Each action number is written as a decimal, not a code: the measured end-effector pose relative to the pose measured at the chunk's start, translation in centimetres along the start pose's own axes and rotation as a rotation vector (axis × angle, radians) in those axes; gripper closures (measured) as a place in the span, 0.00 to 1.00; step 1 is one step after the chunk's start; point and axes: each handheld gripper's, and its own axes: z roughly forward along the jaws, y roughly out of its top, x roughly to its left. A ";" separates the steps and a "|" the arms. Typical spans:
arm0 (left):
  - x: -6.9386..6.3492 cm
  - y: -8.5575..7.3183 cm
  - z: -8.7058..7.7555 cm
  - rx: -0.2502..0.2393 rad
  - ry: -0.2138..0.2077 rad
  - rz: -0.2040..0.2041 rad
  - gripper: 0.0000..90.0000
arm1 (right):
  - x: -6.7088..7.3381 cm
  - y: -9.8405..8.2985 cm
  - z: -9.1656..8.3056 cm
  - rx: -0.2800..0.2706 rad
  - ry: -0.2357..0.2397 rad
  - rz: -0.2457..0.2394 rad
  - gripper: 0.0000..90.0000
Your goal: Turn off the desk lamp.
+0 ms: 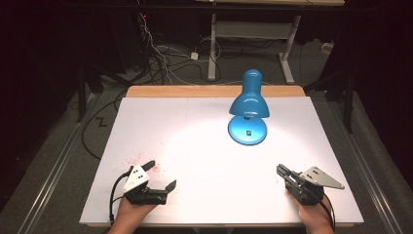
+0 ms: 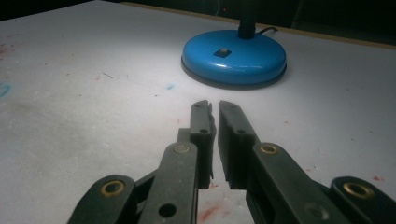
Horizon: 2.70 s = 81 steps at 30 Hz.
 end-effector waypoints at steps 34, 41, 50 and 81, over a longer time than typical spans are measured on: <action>0.1 0.1 0.2 0.017 -0.018 -0.005 0.00 | 0.1 2.9 3.8 -0.032 0.015 -0.006 1.00; 0.2 0.1 0.3 0.022 -0.028 -0.004 0.00 | -0.5 4.3 5.6 -0.017 0.011 0.006 1.00; 0.2 0.1 0.3 0.025 -0.042 0.003 0.00 | -0.9 5.5 8.6 0.001 0.002 -0.009 1.00; 0.3 0.1 0.2 0.014 -0.053 -0.003 0.00 | -1.7 6.7 13.8 0.012 0.047 0.087 1.00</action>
